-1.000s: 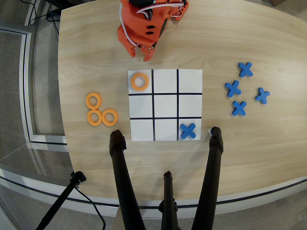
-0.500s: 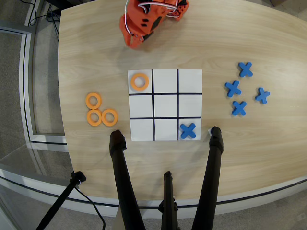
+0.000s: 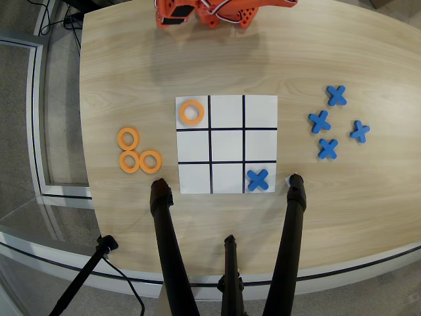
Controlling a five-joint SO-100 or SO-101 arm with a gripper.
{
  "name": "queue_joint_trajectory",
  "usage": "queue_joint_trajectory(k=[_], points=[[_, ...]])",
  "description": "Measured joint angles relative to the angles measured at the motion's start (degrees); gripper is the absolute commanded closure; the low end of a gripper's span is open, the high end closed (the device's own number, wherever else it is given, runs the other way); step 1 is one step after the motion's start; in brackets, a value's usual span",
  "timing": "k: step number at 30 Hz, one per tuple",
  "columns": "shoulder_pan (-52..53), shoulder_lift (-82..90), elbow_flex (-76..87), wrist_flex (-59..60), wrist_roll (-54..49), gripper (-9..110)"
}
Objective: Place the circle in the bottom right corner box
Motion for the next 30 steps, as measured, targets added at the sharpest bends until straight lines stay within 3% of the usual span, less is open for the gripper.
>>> queue_joint_trajectory(k=[7,30], points=[[8.1,0.0,0.0,0.0,0.0,102],[8.0,0.0,0.0,0.0,0.0,102]])
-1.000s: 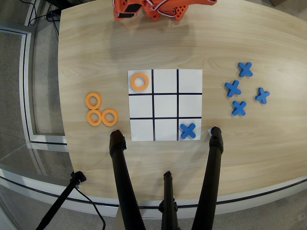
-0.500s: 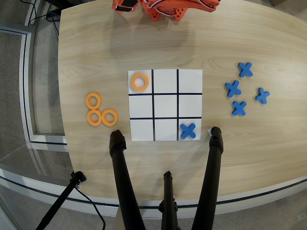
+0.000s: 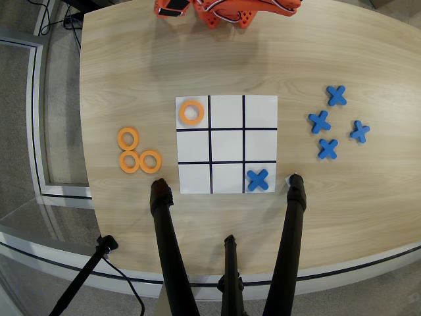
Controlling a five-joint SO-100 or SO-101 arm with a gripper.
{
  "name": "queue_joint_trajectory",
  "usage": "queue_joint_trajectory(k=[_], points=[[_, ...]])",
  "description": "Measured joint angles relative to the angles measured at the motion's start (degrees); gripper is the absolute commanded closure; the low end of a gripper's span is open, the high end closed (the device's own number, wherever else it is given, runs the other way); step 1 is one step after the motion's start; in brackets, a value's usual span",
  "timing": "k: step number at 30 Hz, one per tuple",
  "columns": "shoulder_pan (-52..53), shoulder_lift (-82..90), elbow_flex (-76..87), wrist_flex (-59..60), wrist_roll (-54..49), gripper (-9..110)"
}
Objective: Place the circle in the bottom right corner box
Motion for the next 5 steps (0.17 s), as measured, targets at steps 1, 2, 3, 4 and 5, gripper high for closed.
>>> queue_joint_trajectory(k=[1,2,3,4,5], points=[[0.0,0.0,0.0,0.0,0.0,102],[0.0,0.0,0.0,0.0,0.0,102],[0.0,0.0,0.0,0.0,0.0,101],[0.0,0.0,0.0,0.0,0.0,101],[0.0,0.0,0.0,0.0,0.0,101]])
